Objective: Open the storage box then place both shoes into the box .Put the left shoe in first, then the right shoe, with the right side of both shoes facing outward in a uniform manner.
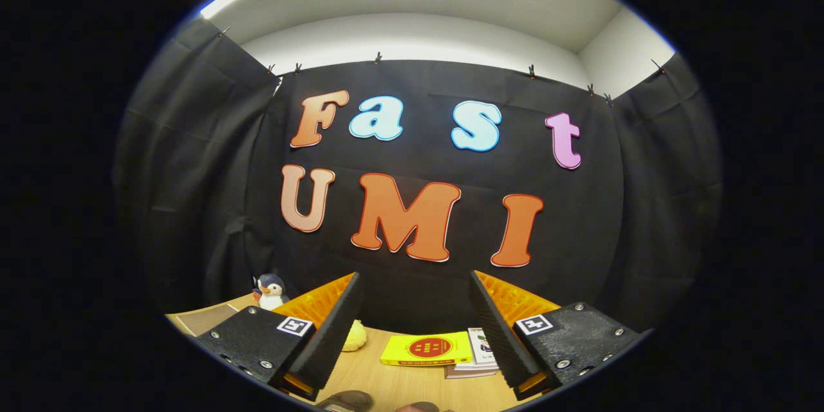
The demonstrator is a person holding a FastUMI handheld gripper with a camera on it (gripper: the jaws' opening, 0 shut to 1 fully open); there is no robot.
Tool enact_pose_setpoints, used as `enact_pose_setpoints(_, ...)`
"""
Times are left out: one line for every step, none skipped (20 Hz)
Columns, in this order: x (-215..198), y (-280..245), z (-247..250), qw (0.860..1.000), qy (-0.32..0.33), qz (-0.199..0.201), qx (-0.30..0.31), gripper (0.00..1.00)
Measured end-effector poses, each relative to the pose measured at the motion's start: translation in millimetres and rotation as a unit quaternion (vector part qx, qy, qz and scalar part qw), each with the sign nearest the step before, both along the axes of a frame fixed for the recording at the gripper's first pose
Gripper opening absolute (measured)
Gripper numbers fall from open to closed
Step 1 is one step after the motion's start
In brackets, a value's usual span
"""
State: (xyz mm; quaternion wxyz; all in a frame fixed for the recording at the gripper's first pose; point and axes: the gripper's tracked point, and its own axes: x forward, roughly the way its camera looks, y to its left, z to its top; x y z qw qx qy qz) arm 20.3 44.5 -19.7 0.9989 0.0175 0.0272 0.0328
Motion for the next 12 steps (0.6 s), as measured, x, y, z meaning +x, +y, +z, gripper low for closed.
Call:
enact_pose_setpoints(1.3,7.6,-1.3,1.0,0.001,0.009,0.0,0.99)
enact_pose_setpoints(2.2,15.6,-2.4,1.0,0.003,0.016,0.0,0.99)
enact_pose_setpoints(1.8,22.9,-4.5,1.0,0.006,0.023,0.003,0.99)
enact_pose_setpoints(1.9,30.2,-7.8,1.0,0.009,0.03,0.004,0.99)
enact_pose_setpoints(3.5,36.7,-9.5,0.999,0.01,0.036,0.006,0.99)
enact_pose_setpoints(5.1,45.7,-13.1,0.999,0.013,0.047,0.01,0.99)
enact_pose_setpoints(5.9,57.4,-18.7,0.998,0.02,0.063,0.017,0.99)
enact_pose_setpoints(5.2,69.8,-27.6,0.996,0.03,0.08,0.024,0.99)
enact_pose_setpoints(4.7,83.6,-37.4,0.994,0.044,0.1,0.03,0.99)
enact_pose_setpoints(3.5,98.2,-48.1,0.99,0.057,0.121,0.036,0.99)
enact_pose_setpoints(1.5,112.2,-59.8,0.987,0.072,0.14,0.04,0.99)
enact_pose_setpoints(-1.4,125.1,-71.5,0.983,0.089,0.156,0.041,0.99)
